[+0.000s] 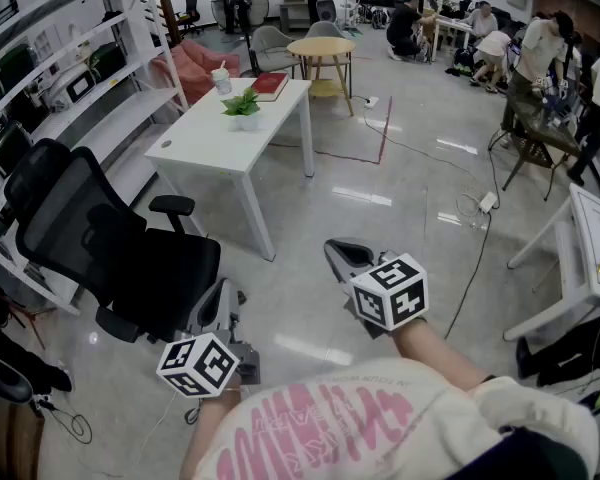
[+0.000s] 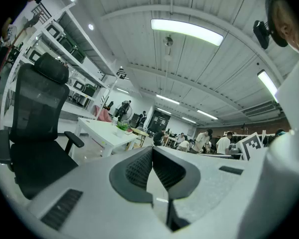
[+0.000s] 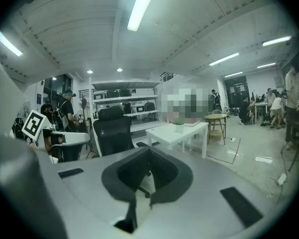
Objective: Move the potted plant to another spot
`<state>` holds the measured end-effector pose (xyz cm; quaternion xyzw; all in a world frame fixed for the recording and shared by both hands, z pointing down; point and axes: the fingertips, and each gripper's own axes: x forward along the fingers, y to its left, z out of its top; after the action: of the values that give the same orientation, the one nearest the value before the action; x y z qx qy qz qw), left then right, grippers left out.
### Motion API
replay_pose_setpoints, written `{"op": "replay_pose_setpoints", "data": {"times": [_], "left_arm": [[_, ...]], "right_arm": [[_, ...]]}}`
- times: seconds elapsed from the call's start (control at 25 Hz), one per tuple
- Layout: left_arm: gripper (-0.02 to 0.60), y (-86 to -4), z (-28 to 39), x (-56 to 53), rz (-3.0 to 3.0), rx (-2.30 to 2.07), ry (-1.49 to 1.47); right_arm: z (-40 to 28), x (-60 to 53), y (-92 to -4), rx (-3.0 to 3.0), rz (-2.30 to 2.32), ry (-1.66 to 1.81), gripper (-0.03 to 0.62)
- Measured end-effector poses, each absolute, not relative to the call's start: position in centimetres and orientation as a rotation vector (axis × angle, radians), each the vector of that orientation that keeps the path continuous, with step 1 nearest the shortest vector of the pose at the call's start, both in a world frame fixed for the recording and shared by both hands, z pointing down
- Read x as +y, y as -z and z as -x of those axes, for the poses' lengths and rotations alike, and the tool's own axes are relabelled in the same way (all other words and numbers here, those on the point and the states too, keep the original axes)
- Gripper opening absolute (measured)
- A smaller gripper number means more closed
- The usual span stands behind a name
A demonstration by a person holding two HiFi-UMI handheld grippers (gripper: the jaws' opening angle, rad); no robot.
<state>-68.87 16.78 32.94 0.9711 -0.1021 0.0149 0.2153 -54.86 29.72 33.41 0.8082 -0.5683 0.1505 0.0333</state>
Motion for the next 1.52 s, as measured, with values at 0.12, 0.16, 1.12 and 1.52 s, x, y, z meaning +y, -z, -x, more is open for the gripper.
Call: {"op": "replay_pose_setpoints", "data": {"times": [0.12,0.16,1.12,1.52], "left_arm": [[0.003,-33.0,68.8,16.7,-2.691,-0.278,-0.041],[0.003,-33.0,68.8,16.7,-2.691,-0.276,-0.04],[0.003,-38.0,72.5,13.0,-2.634,-0.227,-0.124],[0.003,-39.4,68.3,7.6,-2.633,-0.269,-0.118]], "right_arm": [[54.7,29.7,-33.5,-1.744,-2.495,-0.464,0.006],[54.6,29.6,-33.5,-1.743,-2.496,-0.462,0.006],[57.1,26.4,-40.9,-1.675,-2.545,-0.716,0.006],[50.8,21.0,-42.5,-1.655,-2.557,-0.743,0.006]]}}
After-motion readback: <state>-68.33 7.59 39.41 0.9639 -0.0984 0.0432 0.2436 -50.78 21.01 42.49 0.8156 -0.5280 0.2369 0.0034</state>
